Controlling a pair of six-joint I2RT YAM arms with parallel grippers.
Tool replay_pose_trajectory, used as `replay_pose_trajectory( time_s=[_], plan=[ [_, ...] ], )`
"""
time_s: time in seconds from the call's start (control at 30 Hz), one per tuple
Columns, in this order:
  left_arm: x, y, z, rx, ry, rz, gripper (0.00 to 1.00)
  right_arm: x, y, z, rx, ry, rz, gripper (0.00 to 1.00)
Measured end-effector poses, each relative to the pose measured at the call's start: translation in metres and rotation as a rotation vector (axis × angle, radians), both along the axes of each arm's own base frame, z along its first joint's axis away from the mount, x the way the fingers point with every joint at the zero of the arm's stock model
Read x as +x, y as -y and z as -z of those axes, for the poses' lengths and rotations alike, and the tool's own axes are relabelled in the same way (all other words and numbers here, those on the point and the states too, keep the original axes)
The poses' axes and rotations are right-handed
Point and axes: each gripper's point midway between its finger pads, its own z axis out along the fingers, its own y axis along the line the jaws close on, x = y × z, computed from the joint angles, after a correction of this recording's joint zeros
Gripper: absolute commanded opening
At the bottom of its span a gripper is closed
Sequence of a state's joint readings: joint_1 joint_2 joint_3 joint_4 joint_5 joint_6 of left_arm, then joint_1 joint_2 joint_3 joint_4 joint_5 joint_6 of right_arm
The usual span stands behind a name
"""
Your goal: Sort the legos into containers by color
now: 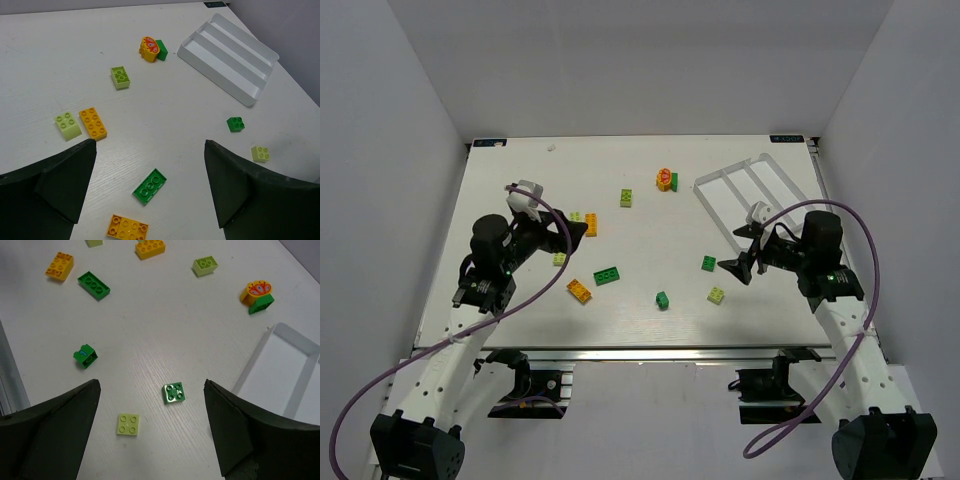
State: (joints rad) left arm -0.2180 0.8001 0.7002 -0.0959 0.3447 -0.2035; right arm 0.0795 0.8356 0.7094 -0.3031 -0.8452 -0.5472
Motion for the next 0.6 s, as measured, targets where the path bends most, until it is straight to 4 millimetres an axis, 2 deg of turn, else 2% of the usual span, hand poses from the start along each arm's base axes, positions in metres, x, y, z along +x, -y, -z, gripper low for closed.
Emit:
replay_pose_trajectory(
  time_s=[0.03, 0.07, 0.13, 0.17, 0.2, 0.23, 0.27, 0.3, 0.33, 0.37, 0.4, 0.43, 0.6],
  plan=[
    [0.000, 0.000, 0.001, 0.000, -0.002, 0.001, 0.97, -0.001, -0.002, -0.002, 0.004, 0.009, -0.012, 0.80],
    [0.001, 0.000, 0.002, 0.000, -0.006, 0.001, 0.92, -0.001, -0.004, -0.003, 0.009, 0.016, -0.021, 0.65],
    [0.001, 0.001, 0.003, -0.001, -0.014, 0.004, 0.86, 0.001, -0.008, -0.002, 0.011, 0.008, -0.026, 0.46],
    [0.001, 0.002, 0.004, -0.002, -0.018, 0.007, 0.81, 0.004, -0.010, 0.001, 0.004, -0.002, -0.027, 0.39],
    [0.002, 0.002, 0.006, -0.004, -0.024, 0.008, 0.71, 0.007, -0.011, 0.005, -0.006, -0.022, -0.026, 0.32],
    [0.002, 0.003, 0.007, -0.006, -0.030, 0.010, 0.67, 0.010, -0.012, 0.010, -0.021, -0.045, -0.019, 0.36],
    [0.002, 0.003, 0.008, -0.004, -0.035, 0.014, 0.66, 0.014, -0.013, 0.017, -0.036, -0.075, -0.010, 0.47],
    [0.003, 0.004, 0.011, -0.002, -0.041, 0.019, 0.66, 0.018, -0.013, 0.027, -0.055, -0.109, 0.001, 0.77],
    [0.003, 0.005, 0.012, 0.000, -0.047, 0.022, 0.69, 0.018, -0.013, 0.035, -0.070, -0.141, 0.013, 0.87],
    [0.004, 0.005, 0.014, 0.002, -0.052, 0.025, 0.73, 0.019, -0.014, 0.043, -0.093, -0.155, 0.019, 0.89],
    [0.004, 0.006, 0.016, 0.004, -0.057, 0.029, 0.82, 0.019, -0.013, 0.050, -0.111, -0.164, 0.026, 0.89],
    [0.004, 0.006, 0.017, 0.004, -0.060, 0.030, 0.85, 0.019, -0.013, 0.056, -0.134, -0.168, 0.031, 0.89],
    [0.005, 0.007, 0.022, 0.004, -0.079, 0.031, 0.89, 0.021, -0.011, 0.083, -0.251, -0.193, 0.068, 0.87]
  ],
)
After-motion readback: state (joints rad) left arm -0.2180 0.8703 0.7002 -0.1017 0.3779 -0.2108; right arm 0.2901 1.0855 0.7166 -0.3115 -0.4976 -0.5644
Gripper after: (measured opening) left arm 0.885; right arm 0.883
